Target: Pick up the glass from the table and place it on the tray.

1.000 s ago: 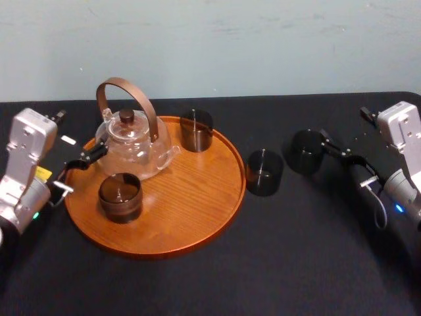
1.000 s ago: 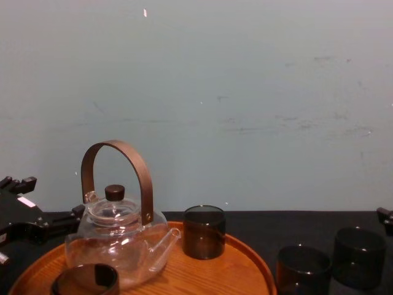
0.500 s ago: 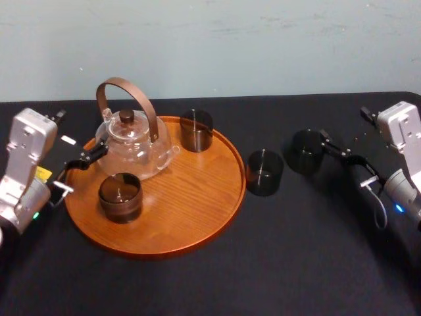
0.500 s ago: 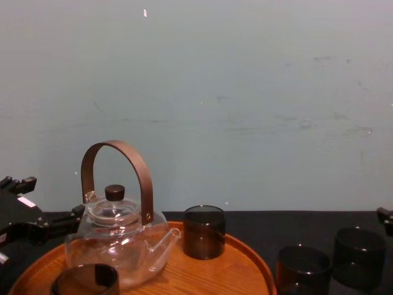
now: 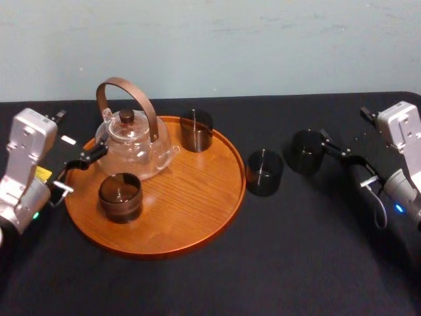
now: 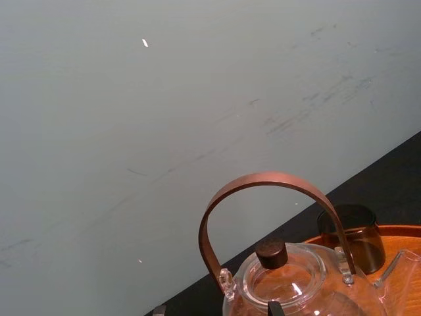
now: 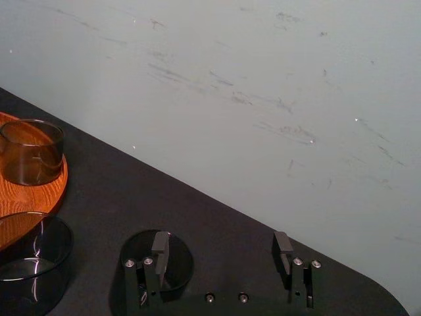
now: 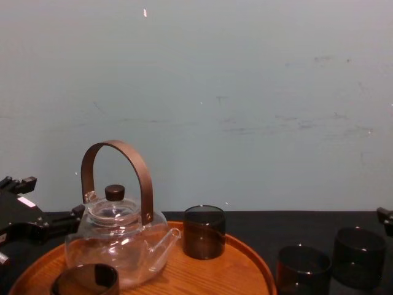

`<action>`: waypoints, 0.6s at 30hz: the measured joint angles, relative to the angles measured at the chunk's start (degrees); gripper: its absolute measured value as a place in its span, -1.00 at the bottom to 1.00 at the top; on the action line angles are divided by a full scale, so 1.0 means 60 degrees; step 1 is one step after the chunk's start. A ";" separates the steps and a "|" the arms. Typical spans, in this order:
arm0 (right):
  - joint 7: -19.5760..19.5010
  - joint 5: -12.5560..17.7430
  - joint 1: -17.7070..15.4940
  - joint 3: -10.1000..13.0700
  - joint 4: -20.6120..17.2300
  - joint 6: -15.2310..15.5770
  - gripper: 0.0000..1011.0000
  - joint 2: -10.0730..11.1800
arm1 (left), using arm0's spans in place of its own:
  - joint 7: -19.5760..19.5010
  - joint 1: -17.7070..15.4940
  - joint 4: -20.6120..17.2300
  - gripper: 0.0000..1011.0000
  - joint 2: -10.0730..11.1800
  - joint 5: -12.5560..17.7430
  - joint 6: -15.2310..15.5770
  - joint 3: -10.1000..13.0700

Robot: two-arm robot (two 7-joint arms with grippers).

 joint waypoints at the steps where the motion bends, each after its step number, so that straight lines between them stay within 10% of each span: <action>1: 0.0000 0.0000 0.0000 0.0000 0.0000 0.0001 0.98 0.0000 | 0.0000 0.0000 0.0000 0.98 0.0000 0.0000 0.0000 0.0000; 18: 0.0000 0.0000 0.0000 0.0001 0.0000 0.0000 0.98 0.0000 | -0.0001 0.0000 0.0000 0.98 0.0000 0.0000 0.0000 0.0001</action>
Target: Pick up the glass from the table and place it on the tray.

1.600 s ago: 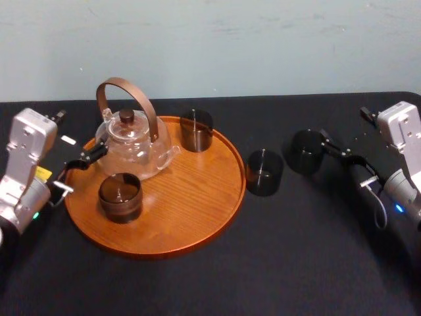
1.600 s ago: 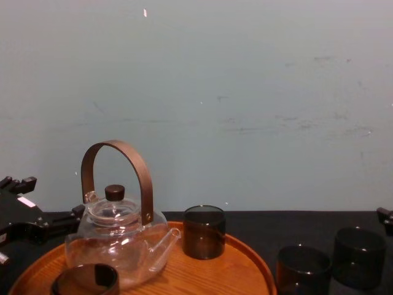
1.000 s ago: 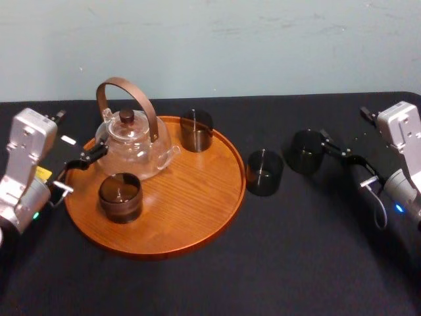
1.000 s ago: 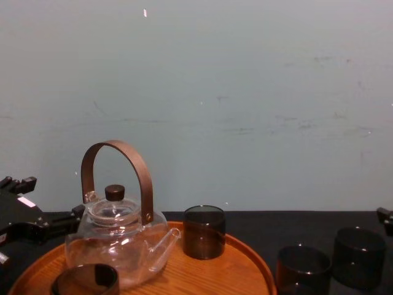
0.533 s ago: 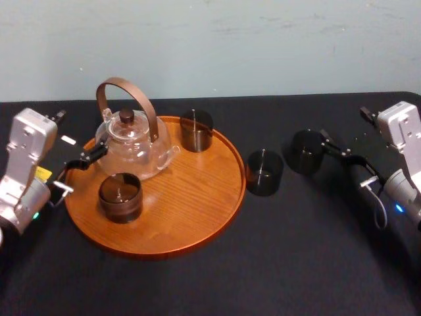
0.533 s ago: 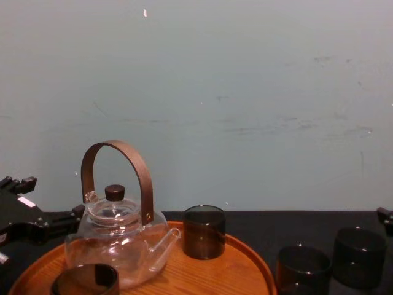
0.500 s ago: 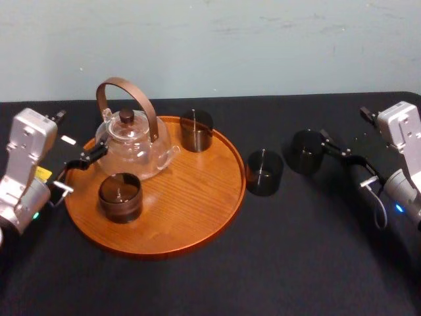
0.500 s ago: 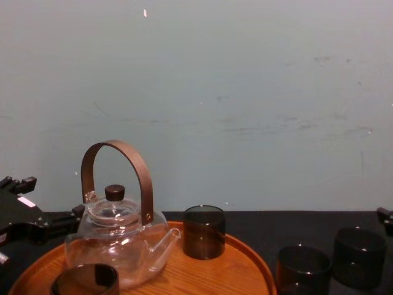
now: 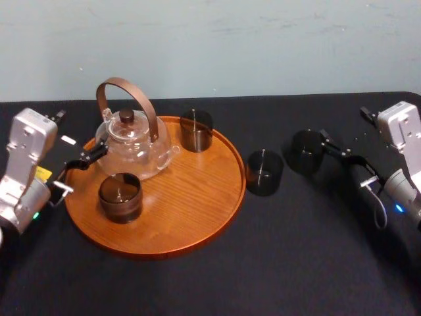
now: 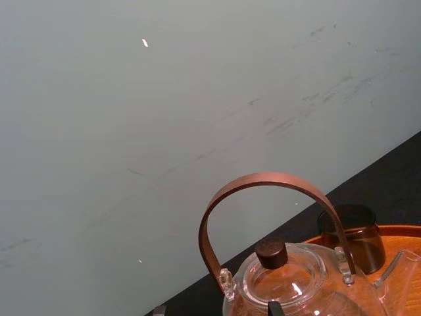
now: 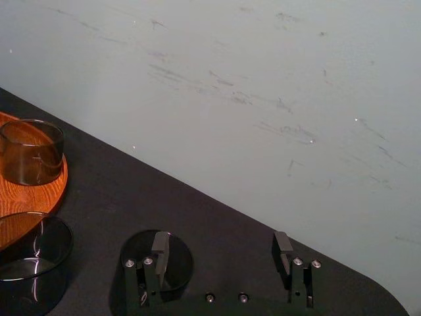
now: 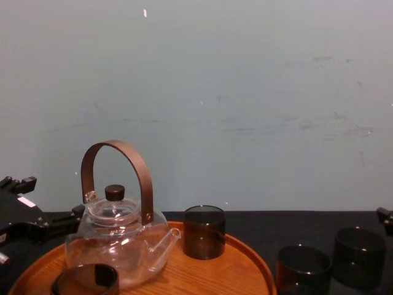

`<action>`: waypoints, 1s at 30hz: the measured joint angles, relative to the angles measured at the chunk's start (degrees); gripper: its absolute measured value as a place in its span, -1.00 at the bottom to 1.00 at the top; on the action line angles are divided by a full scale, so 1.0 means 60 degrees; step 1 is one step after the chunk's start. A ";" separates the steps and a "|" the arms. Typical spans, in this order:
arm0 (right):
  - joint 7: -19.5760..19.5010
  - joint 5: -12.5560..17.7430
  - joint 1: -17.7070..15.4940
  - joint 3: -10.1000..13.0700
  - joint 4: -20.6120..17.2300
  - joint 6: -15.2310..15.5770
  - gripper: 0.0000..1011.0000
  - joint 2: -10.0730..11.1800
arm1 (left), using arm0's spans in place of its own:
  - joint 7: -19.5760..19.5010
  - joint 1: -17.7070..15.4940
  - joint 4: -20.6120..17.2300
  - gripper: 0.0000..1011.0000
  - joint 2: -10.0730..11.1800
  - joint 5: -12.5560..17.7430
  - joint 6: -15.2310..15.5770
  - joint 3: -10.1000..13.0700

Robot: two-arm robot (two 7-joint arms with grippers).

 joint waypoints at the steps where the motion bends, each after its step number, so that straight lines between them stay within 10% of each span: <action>1: 0.0000 0.0000 0.0000 0.0000 0.0000 0.0000 0.98 0.0000 | 0.0001 0.0000 0.0000 0.98 0.0000 0.0000 0.0000 0.0000; 30: 0.0930 0.0451 -0.0367 0.0331 -0.0343 -0.0093 0.98 -0.0084 | 0.0001 0.0000 0.0000 0.98 0.0000 -0.0001 0.0000 0.0000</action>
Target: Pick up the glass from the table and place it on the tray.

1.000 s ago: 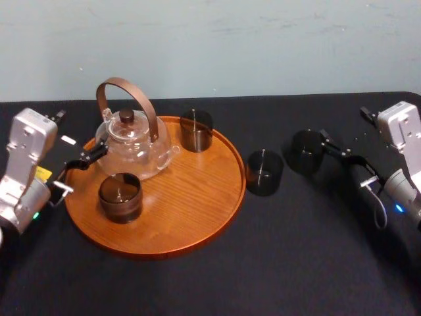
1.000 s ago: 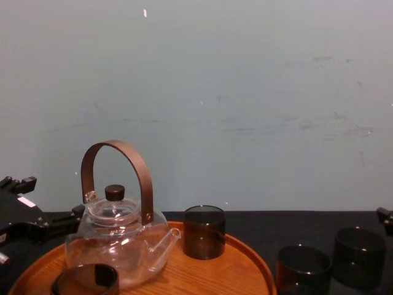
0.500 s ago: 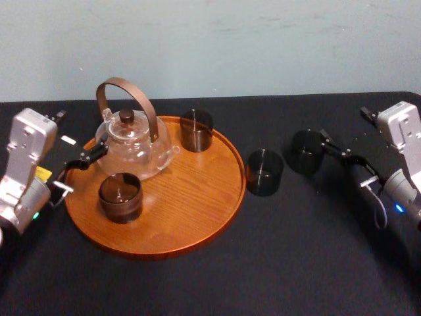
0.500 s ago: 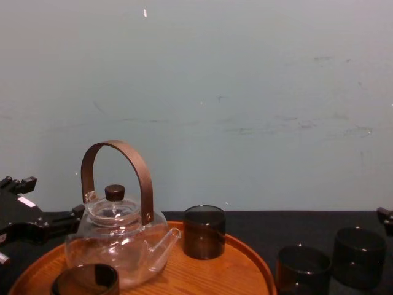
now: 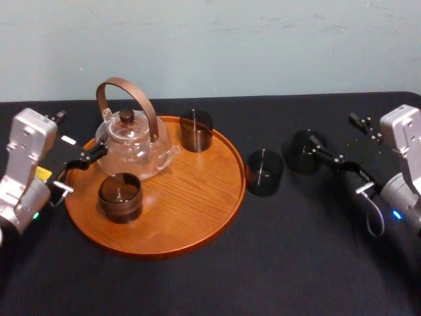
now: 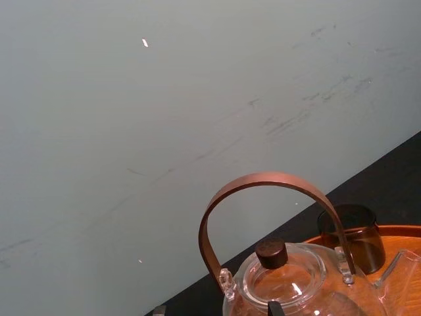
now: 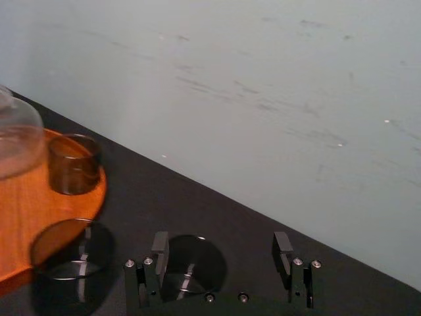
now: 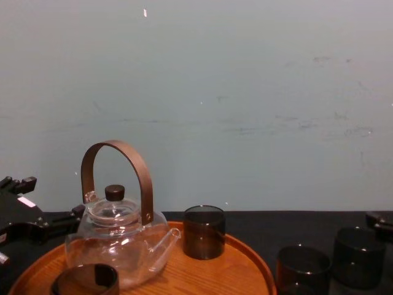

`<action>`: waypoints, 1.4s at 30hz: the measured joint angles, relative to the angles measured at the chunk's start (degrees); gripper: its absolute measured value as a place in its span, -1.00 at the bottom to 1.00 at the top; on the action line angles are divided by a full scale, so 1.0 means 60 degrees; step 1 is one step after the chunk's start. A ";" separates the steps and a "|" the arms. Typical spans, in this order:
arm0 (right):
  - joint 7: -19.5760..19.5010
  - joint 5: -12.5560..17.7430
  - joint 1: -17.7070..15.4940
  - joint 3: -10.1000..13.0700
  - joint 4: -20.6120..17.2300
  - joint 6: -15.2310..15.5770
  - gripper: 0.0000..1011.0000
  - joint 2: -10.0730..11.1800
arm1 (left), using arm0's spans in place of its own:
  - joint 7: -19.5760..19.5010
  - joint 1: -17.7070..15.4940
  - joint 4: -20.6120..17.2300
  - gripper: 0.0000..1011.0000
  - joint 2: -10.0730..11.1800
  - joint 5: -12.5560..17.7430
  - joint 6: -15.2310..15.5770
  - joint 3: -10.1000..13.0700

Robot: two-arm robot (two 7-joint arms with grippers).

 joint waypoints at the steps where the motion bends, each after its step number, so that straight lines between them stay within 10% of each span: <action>1: 0.0044 0.0028 -0.0037 0.0013 -0.0049 0.0011 0.98 -0.0006 | 0.0000 0.0000 0.0000 0.98 0.0000 0.0001 0.0000 0.0000; 17: 0.0726 0.0253 -0.0702 -0.0084 -0.0806 0.0266 0.98 -0.0496 | 0.0000 0.0000 0.0000 0.98 0.0000 0.0000 0.0000 0.0000; 42: 0.1473 0.0336 -0.0690 -0.0053 -0.0134 0.0697 0.98 -0.1462 | 0.0000 0.0000 0.0000 0.98 0.0000 0.0000 0.0000 0.0000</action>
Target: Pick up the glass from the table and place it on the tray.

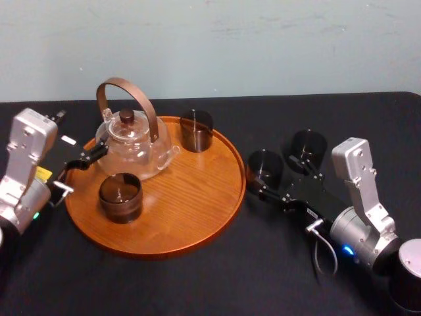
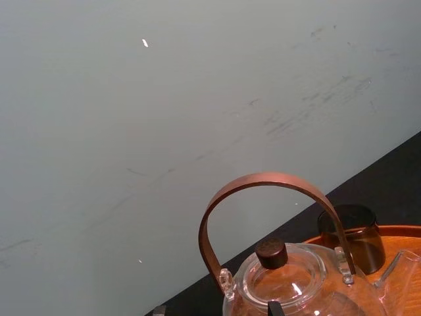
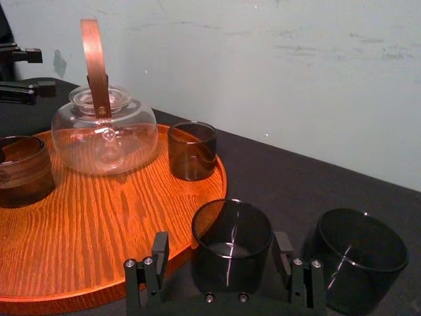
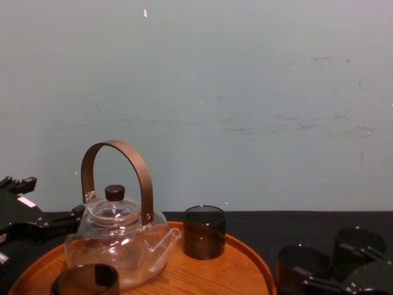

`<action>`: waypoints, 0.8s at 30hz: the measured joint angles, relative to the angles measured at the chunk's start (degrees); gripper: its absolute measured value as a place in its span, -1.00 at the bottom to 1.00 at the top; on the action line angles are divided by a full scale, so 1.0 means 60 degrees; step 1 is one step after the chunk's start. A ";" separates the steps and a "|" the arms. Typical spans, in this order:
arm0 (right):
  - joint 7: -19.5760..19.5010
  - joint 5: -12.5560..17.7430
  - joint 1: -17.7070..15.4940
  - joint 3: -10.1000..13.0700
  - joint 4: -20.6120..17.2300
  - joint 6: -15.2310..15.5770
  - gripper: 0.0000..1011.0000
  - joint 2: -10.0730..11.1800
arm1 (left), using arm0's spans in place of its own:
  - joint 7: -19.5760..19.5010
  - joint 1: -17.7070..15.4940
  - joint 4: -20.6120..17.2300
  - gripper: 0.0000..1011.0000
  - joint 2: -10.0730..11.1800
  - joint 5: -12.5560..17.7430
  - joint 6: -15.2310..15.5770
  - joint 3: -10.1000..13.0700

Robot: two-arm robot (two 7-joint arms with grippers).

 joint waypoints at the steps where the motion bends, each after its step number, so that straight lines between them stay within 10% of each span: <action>1: 0.0013 0.0000 -0.0002 0.0011 0.0025 0.0006 0.98 -0.0022 | 0.0000 0.0000 0.0000 0.98 0.0000 0.0000 0.0000 0.0000; 24: -0.0163 -0.0698 0.0385 0.0271 0.0946 0.0287 0.98 -0.0752 | 0.0000 -0.0001 0.0000 0.98 0.0000 0.0000 0.0000 0.0000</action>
